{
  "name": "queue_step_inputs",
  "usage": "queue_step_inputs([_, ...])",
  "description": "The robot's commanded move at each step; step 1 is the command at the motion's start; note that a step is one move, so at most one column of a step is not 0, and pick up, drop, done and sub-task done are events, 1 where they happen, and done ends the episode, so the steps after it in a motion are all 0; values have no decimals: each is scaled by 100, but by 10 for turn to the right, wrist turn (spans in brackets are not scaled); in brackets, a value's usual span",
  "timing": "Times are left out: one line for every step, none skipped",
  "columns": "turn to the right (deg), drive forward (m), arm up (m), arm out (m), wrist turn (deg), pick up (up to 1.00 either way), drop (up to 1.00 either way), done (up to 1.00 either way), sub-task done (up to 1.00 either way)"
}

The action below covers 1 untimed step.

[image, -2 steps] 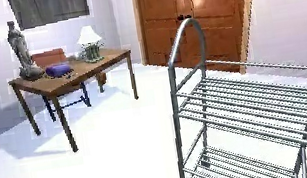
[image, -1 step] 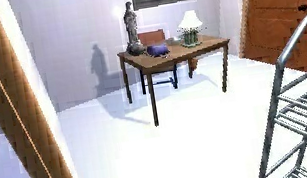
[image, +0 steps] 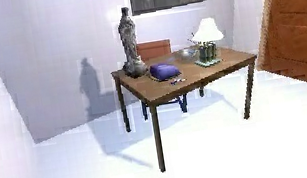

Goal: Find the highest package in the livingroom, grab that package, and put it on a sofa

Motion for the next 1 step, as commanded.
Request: queue_step_inputs([-210,0,0,0,0,0,0,0,0])
